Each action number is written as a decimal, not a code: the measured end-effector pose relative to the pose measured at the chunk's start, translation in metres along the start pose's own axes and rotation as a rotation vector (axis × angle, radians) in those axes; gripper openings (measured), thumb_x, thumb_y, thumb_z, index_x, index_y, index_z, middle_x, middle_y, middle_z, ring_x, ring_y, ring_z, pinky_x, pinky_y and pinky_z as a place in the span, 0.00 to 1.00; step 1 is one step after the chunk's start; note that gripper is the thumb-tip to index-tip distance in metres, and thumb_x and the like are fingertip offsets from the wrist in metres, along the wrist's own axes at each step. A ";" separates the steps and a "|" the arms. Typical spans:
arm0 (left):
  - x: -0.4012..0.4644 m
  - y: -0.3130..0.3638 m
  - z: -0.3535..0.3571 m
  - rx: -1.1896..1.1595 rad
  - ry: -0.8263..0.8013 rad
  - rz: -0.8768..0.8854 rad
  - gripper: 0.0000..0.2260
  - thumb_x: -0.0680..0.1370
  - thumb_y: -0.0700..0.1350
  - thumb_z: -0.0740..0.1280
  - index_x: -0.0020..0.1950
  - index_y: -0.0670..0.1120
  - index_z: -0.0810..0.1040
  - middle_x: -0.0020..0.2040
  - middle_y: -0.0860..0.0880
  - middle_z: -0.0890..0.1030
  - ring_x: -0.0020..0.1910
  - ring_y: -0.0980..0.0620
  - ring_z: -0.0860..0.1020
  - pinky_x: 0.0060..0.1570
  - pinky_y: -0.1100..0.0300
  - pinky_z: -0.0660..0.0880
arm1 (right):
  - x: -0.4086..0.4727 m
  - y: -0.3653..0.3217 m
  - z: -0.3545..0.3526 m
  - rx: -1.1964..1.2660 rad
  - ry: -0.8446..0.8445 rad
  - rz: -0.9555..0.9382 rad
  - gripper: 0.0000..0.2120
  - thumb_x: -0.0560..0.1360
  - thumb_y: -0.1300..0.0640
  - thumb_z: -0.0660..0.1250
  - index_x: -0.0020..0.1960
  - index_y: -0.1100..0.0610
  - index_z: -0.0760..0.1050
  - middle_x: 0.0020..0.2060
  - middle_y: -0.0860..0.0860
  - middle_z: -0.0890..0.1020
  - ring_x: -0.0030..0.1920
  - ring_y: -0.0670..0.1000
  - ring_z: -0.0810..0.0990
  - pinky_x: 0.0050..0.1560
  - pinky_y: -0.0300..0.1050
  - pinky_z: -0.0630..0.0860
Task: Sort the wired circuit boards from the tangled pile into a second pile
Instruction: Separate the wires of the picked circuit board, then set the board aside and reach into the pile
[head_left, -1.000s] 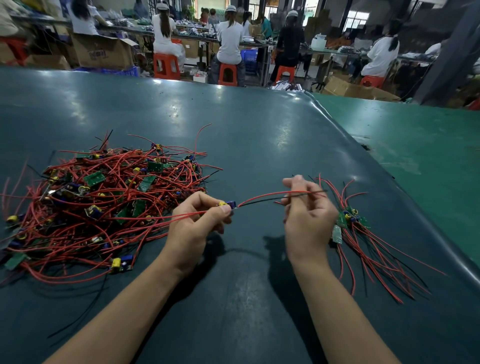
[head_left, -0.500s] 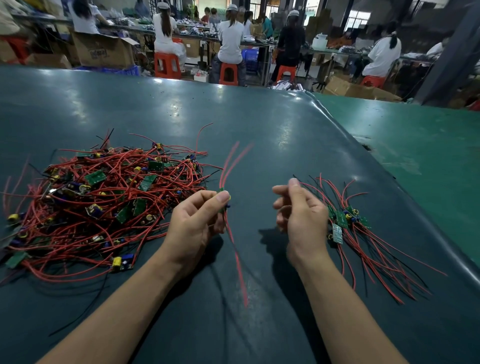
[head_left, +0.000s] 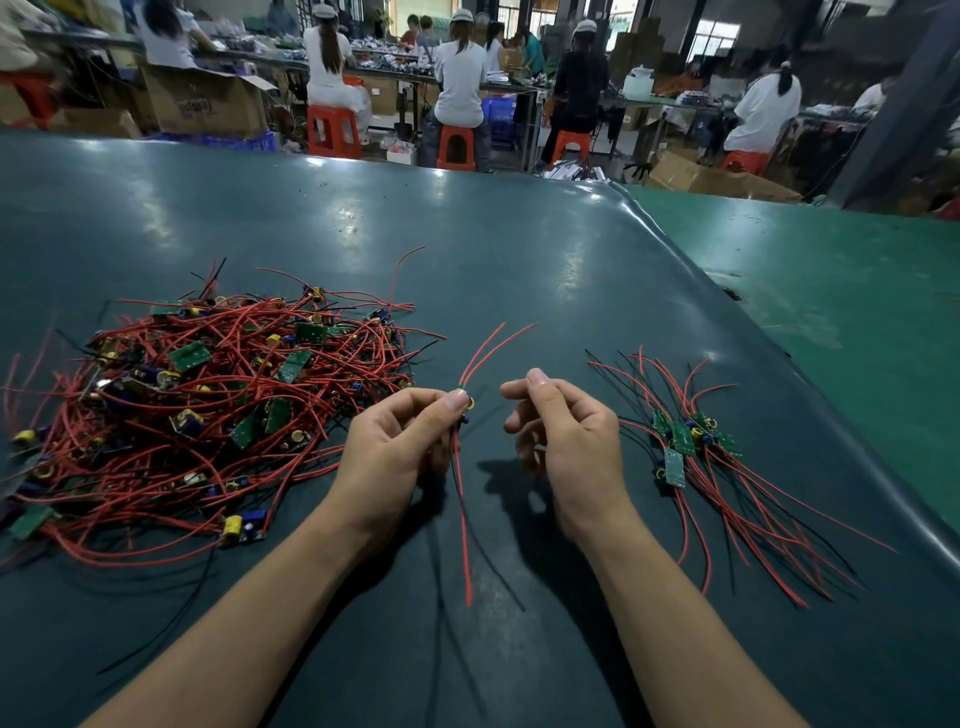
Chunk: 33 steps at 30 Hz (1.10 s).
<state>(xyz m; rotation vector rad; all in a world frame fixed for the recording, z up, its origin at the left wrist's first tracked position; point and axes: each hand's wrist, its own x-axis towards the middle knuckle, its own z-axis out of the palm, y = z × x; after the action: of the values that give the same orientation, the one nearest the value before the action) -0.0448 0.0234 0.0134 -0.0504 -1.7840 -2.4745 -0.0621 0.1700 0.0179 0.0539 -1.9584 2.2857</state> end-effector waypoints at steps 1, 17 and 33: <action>0.000 -0.001 0.000 0.020 -0.017 0.009 0.12 0.63 0.56 0.75 0.38 0.48 0.84 0.35 0.44 0.76 0.28 0.54 0.71 0.25 0.68 0.67 | -0.001 0.001 0.001 -0.019 -0.045 0.025 0.13 0.79 0.50 0.65 0.40 0.54 0.82 0.28 0.48 0.77 0.23 0.46 0.69 0.22 0.36 0.63; -0.008 0.002 0.003 0.249 -0.182 0.037 0.10 0.67 0.46 0.73 0.35 0.40 0.78 0.25 0.51 0.74 0.24 0.58 0.69 0.26 0.68 0.67 | 0.008 -0.002 -0.009 0.142 0.019 0.035 0.12 0.77 0.56 0.68 0.37 0.57 0.84 0.25 0.48 0.73 0.21 0.44 0.64 0.21 0.34 0.59; -0.001 0.003 -0.005 -0.124 -0.186 -0.035 0.07 0.63 0.47 0.72 0.29 0.46 0.77 0.25 0.49 0.69 0.23 0.54 0.65 0.27 0.63 0.62 | 0.016 -0.005 -0.021 0.255 0.318 0.099 0.17 0.82 0.53 0.60 0.39 0.58 0.77 0.24 0.47 0.70 0.20 0.44 0.64 0.19 0.32 0.58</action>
<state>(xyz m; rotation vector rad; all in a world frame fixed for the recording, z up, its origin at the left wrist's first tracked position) -0.0435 0.0176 0.0147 -0.2692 -1.7059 -2.6820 -0.0766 0.1926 0.0210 -0.3658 -1.5416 2.4135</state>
